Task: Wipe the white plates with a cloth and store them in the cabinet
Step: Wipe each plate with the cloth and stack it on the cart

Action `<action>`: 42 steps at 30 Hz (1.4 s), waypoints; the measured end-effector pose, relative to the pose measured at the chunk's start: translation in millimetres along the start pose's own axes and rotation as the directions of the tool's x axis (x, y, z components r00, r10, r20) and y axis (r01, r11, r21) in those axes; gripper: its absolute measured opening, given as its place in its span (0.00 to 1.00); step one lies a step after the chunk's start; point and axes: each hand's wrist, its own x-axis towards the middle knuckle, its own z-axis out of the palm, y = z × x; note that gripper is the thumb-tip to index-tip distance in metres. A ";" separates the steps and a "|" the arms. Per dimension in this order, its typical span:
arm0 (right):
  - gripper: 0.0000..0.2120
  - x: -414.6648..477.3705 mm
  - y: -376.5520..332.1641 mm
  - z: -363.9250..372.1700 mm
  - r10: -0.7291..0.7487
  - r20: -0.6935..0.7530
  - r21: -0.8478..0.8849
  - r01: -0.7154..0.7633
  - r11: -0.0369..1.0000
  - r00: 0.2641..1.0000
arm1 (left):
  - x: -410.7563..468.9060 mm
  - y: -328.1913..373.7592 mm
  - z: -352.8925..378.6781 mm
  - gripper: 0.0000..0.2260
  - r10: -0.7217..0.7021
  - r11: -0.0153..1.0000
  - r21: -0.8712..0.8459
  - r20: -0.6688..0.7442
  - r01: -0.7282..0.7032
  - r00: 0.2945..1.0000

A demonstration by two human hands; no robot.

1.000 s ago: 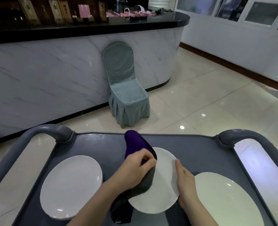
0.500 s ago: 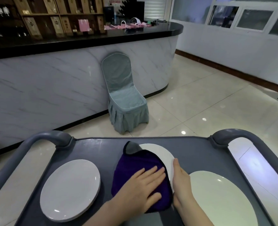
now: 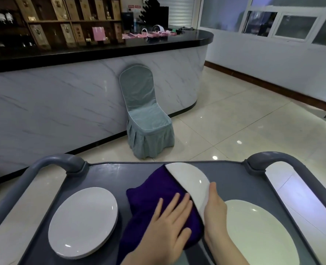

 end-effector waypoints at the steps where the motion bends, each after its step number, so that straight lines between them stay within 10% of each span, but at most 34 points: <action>1: 0.21 -5.0 7.4 2.9 0.012 0.016 -0.015 -0.012 1.000 1.000 | 6.4 3.2 0.3 0.27 0.037 0.999 -0.033 0.017 -0.036 0.999; 9: 0.24 -6.5 -4.1 0.6 0.001 0.021 -0.007 -0.001 1.000 1.000 | 34.2 -55.7 -12.8 0.28 -0.255 0.966 0.055 0.018 0.253 0.967; 19: 0.20 -18.7 19.6 7.5 0.031 0.108 -0.040 -0.026 0.999 0.994 | 24.6 -5.0 -7.4 0.28 -0.009 0.996 0.088 0.008 0.008 1.000; 26: 0.22 -4.4 -15.3 -1.9 -0.015 0.029 -0.006 0.015 1.000 0.999 | 28.3 -50.2 -21.5 0.28 -0.226 0.973 0.050 -0.003 0.226 0.974; 31: 0.22 0.7 -18.9 -6.0 -0.064 -0.008 0.018 0.064 0.998 0.998 | -4.3 -2.4 3.7 0.28 -0.052 0.997 0.053 -0.017 0.053 0.998; 37: 0.20 -24.5 9.6 2.9 0.009 0.204 0.021 -0.013 1.000 0.979 | 33.3 -2.9 -21.0 0.29 -0.056 0.996 0.072 -0.019 0.057 0.998; 42: 0.18 -26.3 -5.2 -7.6 -0.216 0.380 -0.095 0.270 0.958 0.899 | 51.4 -53.7 -53.1 0.24 -0.245 0.965 -0.131 -0.137 0.227 0.960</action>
